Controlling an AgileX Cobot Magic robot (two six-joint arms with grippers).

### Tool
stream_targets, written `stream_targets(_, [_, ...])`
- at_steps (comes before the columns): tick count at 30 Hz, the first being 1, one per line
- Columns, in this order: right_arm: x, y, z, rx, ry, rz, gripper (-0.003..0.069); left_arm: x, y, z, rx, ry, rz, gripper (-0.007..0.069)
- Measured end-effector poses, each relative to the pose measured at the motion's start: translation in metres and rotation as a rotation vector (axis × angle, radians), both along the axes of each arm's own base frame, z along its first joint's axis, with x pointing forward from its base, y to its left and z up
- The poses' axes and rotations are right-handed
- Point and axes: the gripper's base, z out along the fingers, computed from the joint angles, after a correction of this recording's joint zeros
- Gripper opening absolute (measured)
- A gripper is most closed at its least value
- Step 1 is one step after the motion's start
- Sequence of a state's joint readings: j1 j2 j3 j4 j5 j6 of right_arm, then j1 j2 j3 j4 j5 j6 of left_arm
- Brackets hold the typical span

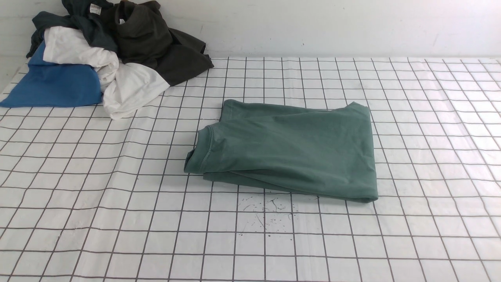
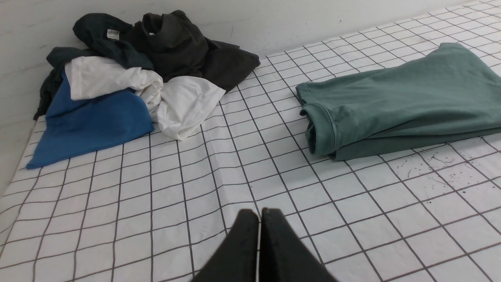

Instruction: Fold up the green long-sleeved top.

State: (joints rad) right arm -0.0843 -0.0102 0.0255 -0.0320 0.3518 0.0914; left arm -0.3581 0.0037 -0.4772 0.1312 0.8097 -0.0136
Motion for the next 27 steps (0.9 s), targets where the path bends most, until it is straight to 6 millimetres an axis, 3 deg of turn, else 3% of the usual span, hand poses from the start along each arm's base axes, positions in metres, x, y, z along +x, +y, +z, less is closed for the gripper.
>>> stream_targets(19, [0.0, 0.0, 0.0, 0.0, 0.0, 0.0, -0.0015, 0.0, 0.0, 0.0, -0.001, 0.0, -0.001, -0.0007])
stream_targets(27, [0.0, 0.0, 0.0, 0.003, 0.002, 0.0, -0.0015, 0.015, -0.006, -0.023, -0.019, -0.011, 0.05, -0.0007])
